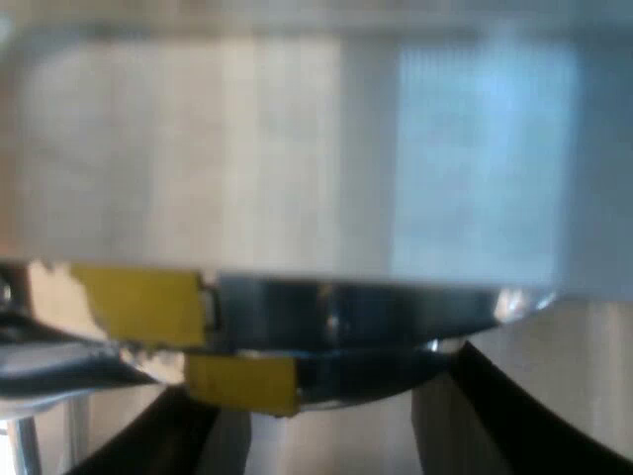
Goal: Put the handle in the coffee machine
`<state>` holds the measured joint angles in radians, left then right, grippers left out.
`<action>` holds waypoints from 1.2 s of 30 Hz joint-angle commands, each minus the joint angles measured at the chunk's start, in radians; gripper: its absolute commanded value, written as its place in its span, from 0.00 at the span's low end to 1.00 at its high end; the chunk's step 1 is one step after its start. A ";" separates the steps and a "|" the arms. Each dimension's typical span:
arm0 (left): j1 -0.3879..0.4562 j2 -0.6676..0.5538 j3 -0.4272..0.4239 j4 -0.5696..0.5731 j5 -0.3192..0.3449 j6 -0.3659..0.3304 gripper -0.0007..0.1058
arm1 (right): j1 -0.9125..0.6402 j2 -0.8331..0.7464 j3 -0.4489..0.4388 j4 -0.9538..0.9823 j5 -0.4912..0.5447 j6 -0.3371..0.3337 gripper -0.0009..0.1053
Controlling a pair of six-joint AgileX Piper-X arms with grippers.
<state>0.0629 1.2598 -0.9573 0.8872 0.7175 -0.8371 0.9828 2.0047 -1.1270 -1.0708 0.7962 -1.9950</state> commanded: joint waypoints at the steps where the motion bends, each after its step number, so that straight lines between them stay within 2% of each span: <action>1: -0.001 -0.022 -0.029 -0.025 0.104 0.009 0.19 | 0.001 -0.067 -0.014 -0.098 0.008 0.000 0.40; 4: -0.001 -0.022 -0.029 -0.025 0.079 0.006 0.45 | 0.001 -0.074 -0.014 -0.088 0.008 0.000 0.40; 7: -0.001 -0.022 -0.029 -0.023 0.063 0.006 0.56 | 0.001 -0.082 -0.014 -0.068 0.008 0.000 0.40; 17: -0.001 -0.022 -0.031 0.036 0.062 0.010 0.56 | 0.001 -0.081 -0.014 -0.069 0.008 0.000 0.40; 21: -0.001 -0.029 -0.062 0.079 0.069 0.008 0.56 | 0.001 -0.081 -0.014 -0.069 0.008 0.000 0.40; 26: -0.001 -0.081 -0.119 0.126 0.069 0.008 0.56 | 0.001 -0.081 -0.014 -0.069 0.008 0.000 0.40; 33: -0.001 -0.149 -0.120 0.126 0.069 0.001 0.56 | 0.001 -0.081 -0.014 -0.069 0.008 0.000 0.40; 36: -0.001 -0.188 -0.122 0.126 0.069 -0.039 0.56 | 0.001 -0.081 -0.014 -0.069 0.008 0.000 0.40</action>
<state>0.0657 1.0870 -1.0710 1.0085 0.7754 -0.8553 0.9846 1.9838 -1.1236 -1.0293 0.7971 -1.9973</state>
